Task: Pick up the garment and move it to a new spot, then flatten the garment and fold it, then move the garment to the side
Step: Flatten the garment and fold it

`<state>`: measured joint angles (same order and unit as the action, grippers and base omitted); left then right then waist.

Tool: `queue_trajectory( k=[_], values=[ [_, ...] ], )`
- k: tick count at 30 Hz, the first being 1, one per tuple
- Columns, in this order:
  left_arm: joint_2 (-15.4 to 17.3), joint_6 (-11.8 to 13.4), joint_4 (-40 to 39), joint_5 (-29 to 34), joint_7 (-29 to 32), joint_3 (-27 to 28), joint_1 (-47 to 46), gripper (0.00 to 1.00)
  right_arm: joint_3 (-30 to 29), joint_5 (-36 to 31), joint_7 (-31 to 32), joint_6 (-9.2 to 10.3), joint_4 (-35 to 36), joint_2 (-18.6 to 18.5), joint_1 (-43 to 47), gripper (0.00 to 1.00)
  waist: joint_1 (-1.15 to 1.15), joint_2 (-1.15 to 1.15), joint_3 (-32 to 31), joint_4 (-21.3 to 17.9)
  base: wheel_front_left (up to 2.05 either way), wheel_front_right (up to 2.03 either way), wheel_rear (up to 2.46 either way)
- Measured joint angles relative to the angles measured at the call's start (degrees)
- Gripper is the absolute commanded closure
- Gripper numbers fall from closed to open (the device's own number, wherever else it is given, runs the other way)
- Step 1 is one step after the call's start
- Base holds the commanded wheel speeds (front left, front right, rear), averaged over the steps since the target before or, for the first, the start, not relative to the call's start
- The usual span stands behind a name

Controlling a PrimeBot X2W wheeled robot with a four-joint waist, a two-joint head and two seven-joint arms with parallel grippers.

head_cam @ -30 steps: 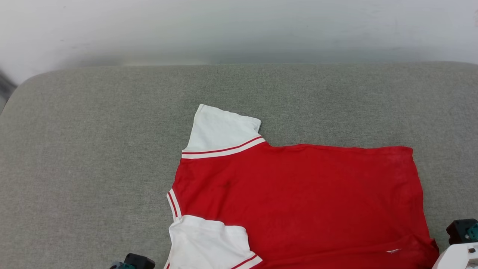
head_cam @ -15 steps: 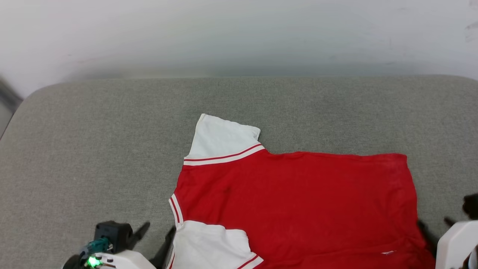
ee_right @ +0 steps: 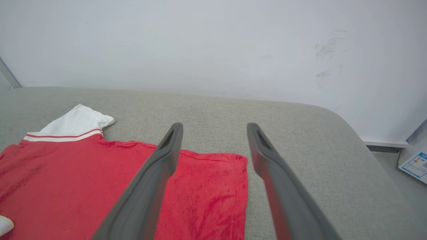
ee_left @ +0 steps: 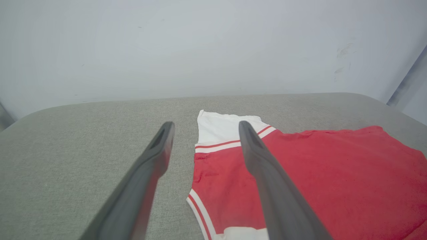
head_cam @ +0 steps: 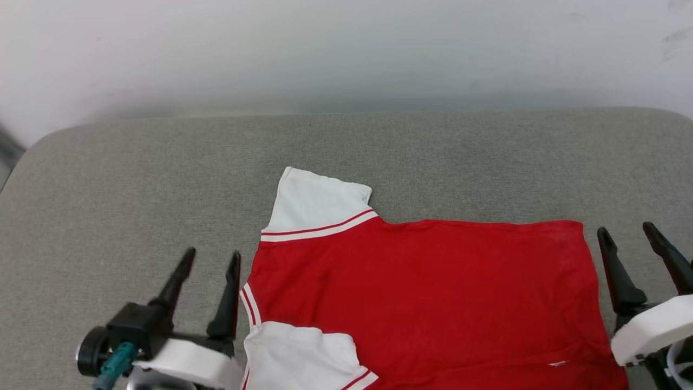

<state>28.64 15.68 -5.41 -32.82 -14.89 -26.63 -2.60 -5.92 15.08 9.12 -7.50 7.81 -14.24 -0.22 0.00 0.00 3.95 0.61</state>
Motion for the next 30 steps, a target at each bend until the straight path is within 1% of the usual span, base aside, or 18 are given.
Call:
queue_trajectory(
  k=[2, 5, 10, 13, 16, 18, 20, 22, 23, 24, 25, 26, 28, 30],
  values=[
    [-2.5, -0.6, -1.8, 2.1, 0.0, 3.2, -0.1, 0.00, 0.5, -0.5, -2.8, 0.00, 0.0, 1.5, 0.0, 0.00, 0.00, 0.00, 0.2, -0.1, 0.00, 0.00, 0.00],
    [-5.3, -2.6, -2.8, 5.3, 0.0, 6.6, 0.2, 0.00, 0.8, -1.0, -5.5, 0.00, -0.3, 3.0, -0.6, 0.00, 0.00, 0.00, 0.7, -0.3, 0.00, 0.00, 0.00],
    [-7.2, -6.7, -1.7, 9.0, -0.1, 10.1, -0.5, 0.00, 2.1, -2.5, -7.3, 0.00, -0.4, 3.8, -2.0, 0.00, 0.00, 0.00, 2.6, -1.1, 0.00, 0.00, 0.00],
    [-6.6, -9.4, 0.6, 9.8, -0.1, 11.0, -3.9, 0.00, 2.9, -3.4, -8.1, 0.00, 0.1, 3.8, -3.5, 0.00, 0.00, 0.00, 4.5, -1.9, 0.00, 0.00, 0.00],
    [-4.5, -12.0, 3.1, 9.7, 1.1, 11.2, -8.9, 0.00, 3.0, -4.4, -8.4, 0.00, 1.1, 3.8, -4.8, 0.00, 0.00, 0.00, 6.7, -3.0, 0.00, 0.00, 0.00],
    [-2.3, -14.8, 4.8, 8.5, 5.3, 11.0, -13.2, 0.00, 2.3, -5.3, -9.2, 0.00, 1.7, 4.6, -6.0, 0.00, 0.00, 0.00, 8.2, -3.8, 0.00, 0.00, 0.00],
    [-0.1, -16.3, 6.3, 7.3, 9.9, 11.8, -17.6, 0.00, 2.6, -6.3, -9.2, 0.00, 2.0, 5.0, -6.8, 0.00, 0.00, 0.00, 9.8, -4.8, 0.00, 0.00, 0.00],
    [3.0, -18.6, 7.7, 6.1, 15.4, 12.0, -22.6, 0.00, 3.3, -6.6, -9.5, 0.00, 2.1, 5.1, -7.1, 0.00, 0.00, 0.00, 11.3, -5.9, 0.00, 0.00, 0.00],
    [3.0, -18.6, 7.7, 6.1, 15.4, 12.0, -22.6, 0.00, 3.3, -6.6, -9.5, 0.00, 2.1, 5.1, -7.1, 0.00, 0.00, 0.00, 11.3, -5.9, 0.00, 0.00, 0.00],
    [4.6, -19.9, 8.8, 4.0, 21.9, 11.8, -27.2, 0.00, 3.7, -6.9, -9.7, 0.00, 2.0, 5.2, -7.8, 0.00, 0.01, 0.00, 12.7, -7.0, 0.00, 0.00, 0.00],
    [4.6, -19.9, 8.8, 4.0, 21.9, 11.8, -27.2, 0.00, 3.7, -6.9, -9.7, 0.00, 2.0, 5.2, -7.8, 0.00, 0.01, 0.00, 12.7, -7.0, 0.00, 0.00, 0.00],
    [5.4, -20.4, 9.3, 3.0, 25.7, 11.1, -28.9, 0.00, 3.7, -6.9, -9.9, 0.00, 1.9, 5.3, -8.1, 0.00, 0.01, 0.00, 13.4, -7.6, 0.00, 0.00, 0.00],
    [7.1, -21.4, 11.1, -0.7, 36.0, 9.8, -32.1, 0.00, 3.8, -6.9, -10.2, 0.00, 1.7, 5.6, -8.4, 0.00, 0.01, 0.00, 14.8, -8.8, 0.00, 0.00, 0.00],
    [8.7, -21.8, 12.6, -4.6, 45.6, 9.2, -34.7, 0.00, 3.8, -6.8, -10.3, 0.00, 1.2, 6.4, -9.1, 0.00, 0.01, 0.00, 16.0, -10.1, 0.00, 0.00, 0.00]
  ],
)
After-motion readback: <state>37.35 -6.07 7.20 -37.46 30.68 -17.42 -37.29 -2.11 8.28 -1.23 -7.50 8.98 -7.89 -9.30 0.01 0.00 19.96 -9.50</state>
